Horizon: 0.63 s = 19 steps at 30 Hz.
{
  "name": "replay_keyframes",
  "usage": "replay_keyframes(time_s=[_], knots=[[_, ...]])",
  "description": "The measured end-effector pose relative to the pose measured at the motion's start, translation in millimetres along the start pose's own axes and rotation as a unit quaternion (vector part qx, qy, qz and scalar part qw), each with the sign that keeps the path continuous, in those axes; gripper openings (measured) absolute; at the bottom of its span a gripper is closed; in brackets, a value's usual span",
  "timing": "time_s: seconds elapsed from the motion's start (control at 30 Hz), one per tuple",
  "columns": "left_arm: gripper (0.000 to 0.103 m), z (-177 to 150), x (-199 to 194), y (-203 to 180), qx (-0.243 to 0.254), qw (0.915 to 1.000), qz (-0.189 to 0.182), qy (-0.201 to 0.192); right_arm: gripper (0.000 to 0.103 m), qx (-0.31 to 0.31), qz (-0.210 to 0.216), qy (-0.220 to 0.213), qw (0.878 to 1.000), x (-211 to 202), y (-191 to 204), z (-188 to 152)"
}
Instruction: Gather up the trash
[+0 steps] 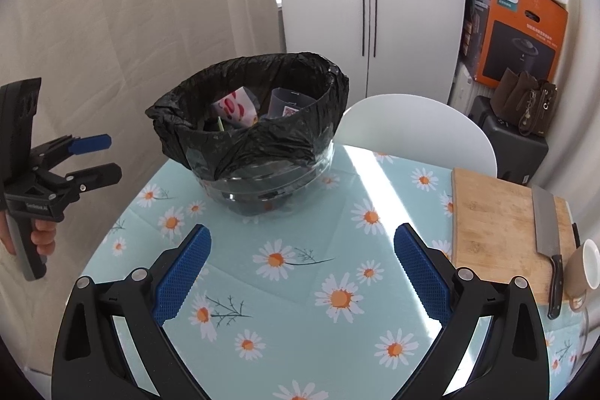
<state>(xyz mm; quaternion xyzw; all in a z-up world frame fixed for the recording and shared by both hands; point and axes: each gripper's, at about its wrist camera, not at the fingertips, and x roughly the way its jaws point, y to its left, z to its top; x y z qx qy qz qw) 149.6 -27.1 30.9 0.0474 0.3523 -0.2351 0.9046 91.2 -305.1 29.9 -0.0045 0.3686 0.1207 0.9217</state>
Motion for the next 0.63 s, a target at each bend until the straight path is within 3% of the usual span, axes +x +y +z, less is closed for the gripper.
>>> replay_keyframes(time_s=[0.63], knots=[[0.097,-4,-6,-39,-0.033,0.9985,0.043,-0.005,0.094,-0.04,0.043,0.003,0.998,-4,-30,-3]])
